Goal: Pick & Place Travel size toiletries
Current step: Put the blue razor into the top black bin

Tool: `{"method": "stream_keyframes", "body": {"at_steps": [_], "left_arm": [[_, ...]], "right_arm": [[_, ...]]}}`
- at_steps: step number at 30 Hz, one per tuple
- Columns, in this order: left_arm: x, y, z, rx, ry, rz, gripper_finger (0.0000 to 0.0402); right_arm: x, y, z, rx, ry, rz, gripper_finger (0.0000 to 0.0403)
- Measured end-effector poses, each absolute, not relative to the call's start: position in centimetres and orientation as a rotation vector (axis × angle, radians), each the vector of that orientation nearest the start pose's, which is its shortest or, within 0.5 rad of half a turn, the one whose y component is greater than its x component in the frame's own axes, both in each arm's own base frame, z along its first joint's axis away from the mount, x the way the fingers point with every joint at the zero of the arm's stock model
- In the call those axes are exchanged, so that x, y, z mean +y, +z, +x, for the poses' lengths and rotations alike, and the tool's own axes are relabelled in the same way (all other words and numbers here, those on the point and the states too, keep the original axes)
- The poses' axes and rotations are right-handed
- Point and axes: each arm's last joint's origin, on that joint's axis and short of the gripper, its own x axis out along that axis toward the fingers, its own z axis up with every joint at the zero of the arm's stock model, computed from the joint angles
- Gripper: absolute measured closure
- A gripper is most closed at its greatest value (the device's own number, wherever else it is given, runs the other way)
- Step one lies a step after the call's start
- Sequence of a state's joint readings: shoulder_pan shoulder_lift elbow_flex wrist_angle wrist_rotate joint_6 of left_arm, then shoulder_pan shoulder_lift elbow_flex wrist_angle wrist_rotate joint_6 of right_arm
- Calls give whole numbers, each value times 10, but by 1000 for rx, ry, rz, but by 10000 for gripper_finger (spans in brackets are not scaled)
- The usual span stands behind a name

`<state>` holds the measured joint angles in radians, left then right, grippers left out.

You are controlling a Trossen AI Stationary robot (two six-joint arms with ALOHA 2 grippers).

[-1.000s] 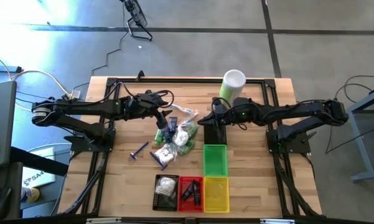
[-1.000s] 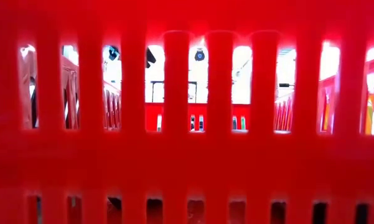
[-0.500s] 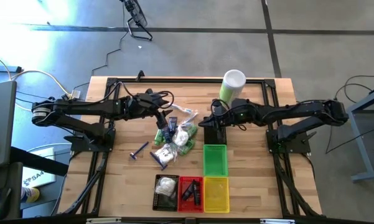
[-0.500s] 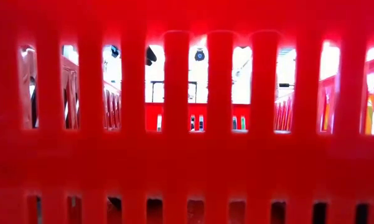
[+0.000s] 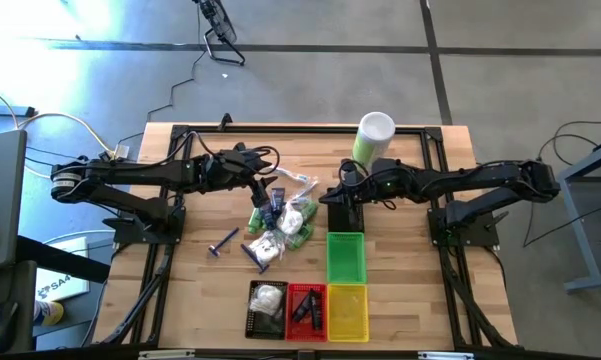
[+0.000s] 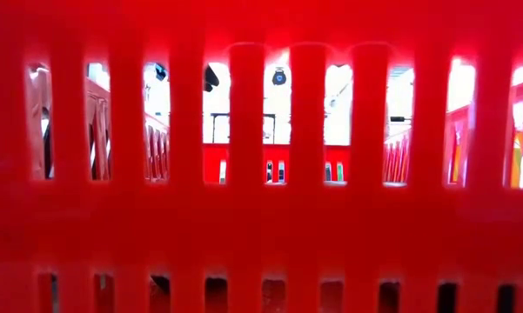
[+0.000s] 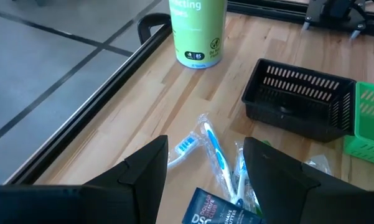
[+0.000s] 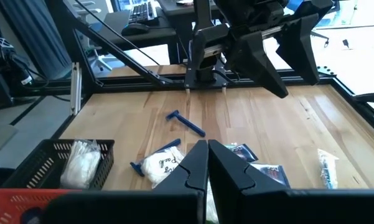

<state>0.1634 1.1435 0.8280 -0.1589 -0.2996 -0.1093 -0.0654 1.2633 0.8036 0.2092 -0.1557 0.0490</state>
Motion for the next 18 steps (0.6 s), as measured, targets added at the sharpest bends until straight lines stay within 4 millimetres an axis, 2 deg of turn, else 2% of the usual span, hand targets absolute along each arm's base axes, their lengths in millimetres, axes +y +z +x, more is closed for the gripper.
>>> {"method": "stream_keyframes", "body": {"at_steps": [11, 18], "left_arm": [[49, 283, 243, 426, 478, -75, 197], [45, 269, 229, 625, 473, -148, 197]], "right_arm": [[-14, 276, 279, 249, 90, 23, 398], [-14, 276, 279, 250, 90, 23, 398]]}}
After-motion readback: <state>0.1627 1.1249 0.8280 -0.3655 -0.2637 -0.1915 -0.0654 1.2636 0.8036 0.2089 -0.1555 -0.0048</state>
